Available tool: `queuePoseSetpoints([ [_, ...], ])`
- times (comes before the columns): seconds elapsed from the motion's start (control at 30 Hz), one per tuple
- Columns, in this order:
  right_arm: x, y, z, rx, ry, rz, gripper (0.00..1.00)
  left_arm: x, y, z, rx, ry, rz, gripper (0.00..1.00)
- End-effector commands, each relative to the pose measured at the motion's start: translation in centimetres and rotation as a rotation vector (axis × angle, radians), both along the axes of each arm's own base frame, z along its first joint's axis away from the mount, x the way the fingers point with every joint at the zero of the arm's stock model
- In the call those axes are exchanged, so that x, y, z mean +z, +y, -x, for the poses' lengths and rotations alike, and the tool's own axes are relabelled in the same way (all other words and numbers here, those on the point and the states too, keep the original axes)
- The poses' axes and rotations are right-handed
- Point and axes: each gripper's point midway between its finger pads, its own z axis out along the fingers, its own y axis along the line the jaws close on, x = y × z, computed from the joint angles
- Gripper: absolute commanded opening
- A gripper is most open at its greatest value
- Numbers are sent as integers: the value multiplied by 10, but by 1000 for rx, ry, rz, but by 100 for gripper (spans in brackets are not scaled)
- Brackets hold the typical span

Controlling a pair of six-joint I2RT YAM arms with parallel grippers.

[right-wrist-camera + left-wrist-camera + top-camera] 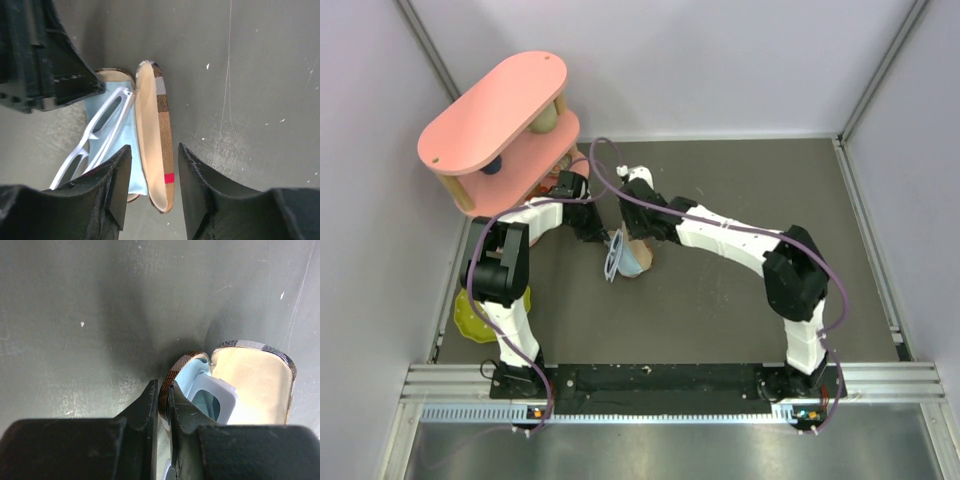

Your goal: Organize the sunglasses

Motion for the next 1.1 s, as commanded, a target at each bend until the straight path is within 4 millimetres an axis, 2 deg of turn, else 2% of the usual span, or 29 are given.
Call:
queuePoseSetpoints([
  [0.0,89,7,8,38,-117,-175,43,2,4,-3,2,-27,-9,0],
  [0.13,93,13,23,52,-44,-242,43,4,2,-5,11,-42,6,0],
  [0.3,69,34,50,43,190,-355,38,8,2,-6,26,-77,15,0],
  [0.4,57,48,54,62,263,-377,36,14,1,-8,34,-112,25,0],
  [0.57,43,64,50,63,315,-391,36,20,0,-7,43,-142,42,0],
  [0.6,32,67,50,58,339,-383,36,20,0,-7,45,-144,45,0],
  [0.67,25,70,49,57,355,-381,35,21,0,-5,52,-141,51,0],
  [0.7,15,71,48,52,369,-368,34,21,-1,-5,51,-143,58,0],
  [1.07,-10,73,35,19,371,-327,33,23,-2,-2,61,-142,63,0],
])
